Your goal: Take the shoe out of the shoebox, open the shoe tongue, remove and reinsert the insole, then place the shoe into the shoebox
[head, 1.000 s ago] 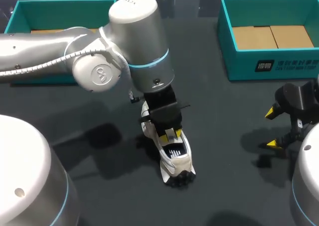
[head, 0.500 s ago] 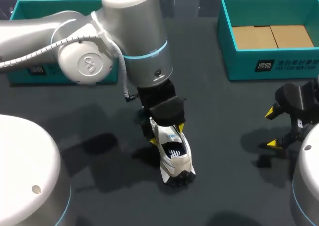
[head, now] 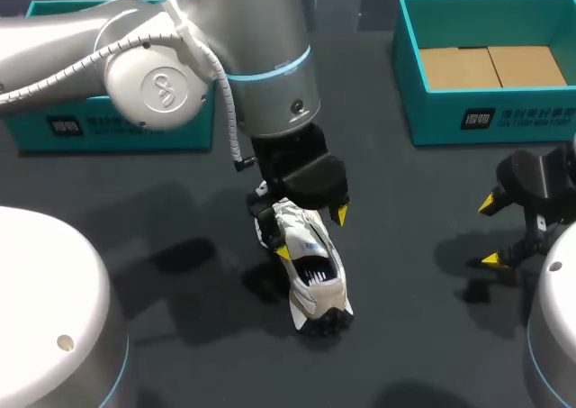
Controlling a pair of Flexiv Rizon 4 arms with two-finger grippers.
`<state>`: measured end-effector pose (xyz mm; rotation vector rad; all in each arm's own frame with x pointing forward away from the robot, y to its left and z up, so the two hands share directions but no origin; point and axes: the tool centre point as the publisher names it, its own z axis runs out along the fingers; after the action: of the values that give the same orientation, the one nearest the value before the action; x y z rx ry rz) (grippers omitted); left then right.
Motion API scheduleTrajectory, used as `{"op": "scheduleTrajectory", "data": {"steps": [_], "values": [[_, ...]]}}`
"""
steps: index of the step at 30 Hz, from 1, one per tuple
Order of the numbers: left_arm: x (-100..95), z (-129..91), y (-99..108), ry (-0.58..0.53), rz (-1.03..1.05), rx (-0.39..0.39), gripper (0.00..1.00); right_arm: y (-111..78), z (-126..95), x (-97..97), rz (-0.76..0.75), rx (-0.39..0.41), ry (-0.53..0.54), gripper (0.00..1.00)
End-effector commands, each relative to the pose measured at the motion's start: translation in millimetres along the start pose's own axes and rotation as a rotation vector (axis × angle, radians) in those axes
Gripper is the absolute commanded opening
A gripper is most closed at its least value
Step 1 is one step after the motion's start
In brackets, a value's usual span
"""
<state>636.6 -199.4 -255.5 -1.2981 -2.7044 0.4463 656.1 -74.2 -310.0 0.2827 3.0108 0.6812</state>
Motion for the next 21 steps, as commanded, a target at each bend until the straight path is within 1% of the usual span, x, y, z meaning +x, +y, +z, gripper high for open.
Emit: {"op": "scheduleTrajectory", "data": {"steps": [1, 12, 15, 17, 21], "values": [[4.9, -5, 2, -0.186, -0.624, -0.143, 1.0, 0.2, 0, 2.1, 0.001, 0.003, -0.004, 1.0], [4.9, -5, 2, -0.186, -0.624, -0.143, 1.0, 0.2, 0, 2.1, 0.001, 0.003, -0.004, 1.0], [5.1, 1, -2, -0.156, -0.713, -0.091, 1.0, 0.2, 0, 2.1, 0.001, 0.003, -0.004, 1.0], [3.9, 8, -7, -0.159, -0.821, -0.11, 1.0, 0.2, 0, 2.1, 0.001, 0.003, -0.004, 1.0], [5.2, 18, -17, -0.134, -0.99, -0.084, 1.0, 0.2, 0, 2.1, 0.001, 0.003, -0.004, 1.0]]}}
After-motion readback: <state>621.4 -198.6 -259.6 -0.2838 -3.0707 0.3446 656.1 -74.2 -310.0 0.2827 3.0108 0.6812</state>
